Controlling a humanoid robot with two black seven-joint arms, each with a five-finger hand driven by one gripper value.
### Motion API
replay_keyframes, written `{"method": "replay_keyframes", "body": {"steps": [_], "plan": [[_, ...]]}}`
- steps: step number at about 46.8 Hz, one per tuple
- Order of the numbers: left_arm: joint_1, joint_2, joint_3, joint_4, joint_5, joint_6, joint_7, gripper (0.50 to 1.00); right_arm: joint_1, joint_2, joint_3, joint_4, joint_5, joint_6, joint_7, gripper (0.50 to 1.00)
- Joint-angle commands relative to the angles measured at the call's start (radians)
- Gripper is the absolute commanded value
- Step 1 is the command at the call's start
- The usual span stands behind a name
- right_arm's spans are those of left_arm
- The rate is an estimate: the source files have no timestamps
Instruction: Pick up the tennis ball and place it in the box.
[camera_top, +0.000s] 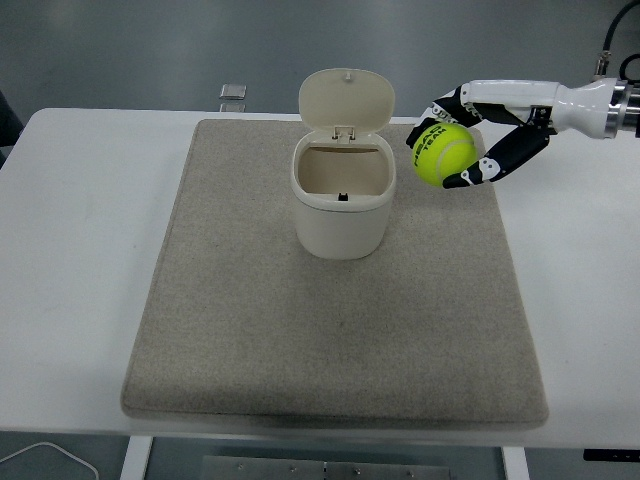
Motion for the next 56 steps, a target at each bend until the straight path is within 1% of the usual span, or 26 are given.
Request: {"method": "replay_keyframes", "body": {"steps": [1,10,18,26,34,42,45,48,51,53,56], "plan": [[0.000,0.000,0.000,0.000,-0.002,0.000,0.000,0.992,0.000,0.005,0.011,0.032,0.008,-0.007,-0.003,0.527],[0.000,0.000,0.000,0.000,0.000,0.000,0.000,0.992,0.007,0.025,0.017,0.046,0.048,-0.018,-0.010,0.531],[0.000,0.000,0.000,0.000,0.000,0.001,0.000,0.992,0.007,0.073,0.017,0.046,0.048,-0.061,-0.013,0.539],[0.000,0.000,0.000,0.000,0.000,0.001,0.000,0.992,0.007,0.129,0.017,0.035,0.048,-0.110,-0.060,0.560],[0.000,0.000,0.000,0.000,0.000,0.000,0.000,0.992,0.007,0.163,0.017,0.030,0.045,-0.144,-0.083,0.572],[0.000,0.000,0.000,0.000,0.000,0.000,0.000,0.992,0.007,0.179,0.017,0.030,0.042,-0.174,-0.105,0.611],[0.000,0.000,0.000,0.000,0.000,0.001,0.000,0.992,0.007,0.180,0.017,0.030,0.041,-0.183,-0.105,0.643],[0.000,0.000,0.000,0.000,-0.002,0.000,0.000,0.992,0.006,0.188,0.015,0.029,0.036,-0.187,-0.105,0.650],[0.000,0.000,0.000,0.000,0.000,0.000,0.000,0.992,0.004,0.194,0.015,0.027,0.034,-0.190,-0.105,0.680],[0.000,0.000,0.000,0.000,0.000,0.001,0.000,0.992,0.004,0.194,0.014,0.027,0.033,-0.190,-0.105,0.684],[0.000,0.000,0.000,0.000,0.000,0.000,0.000,0.992,0.004,0.194,0.011,0.026,0.033,-0.190,-0.105,0.709]]}}
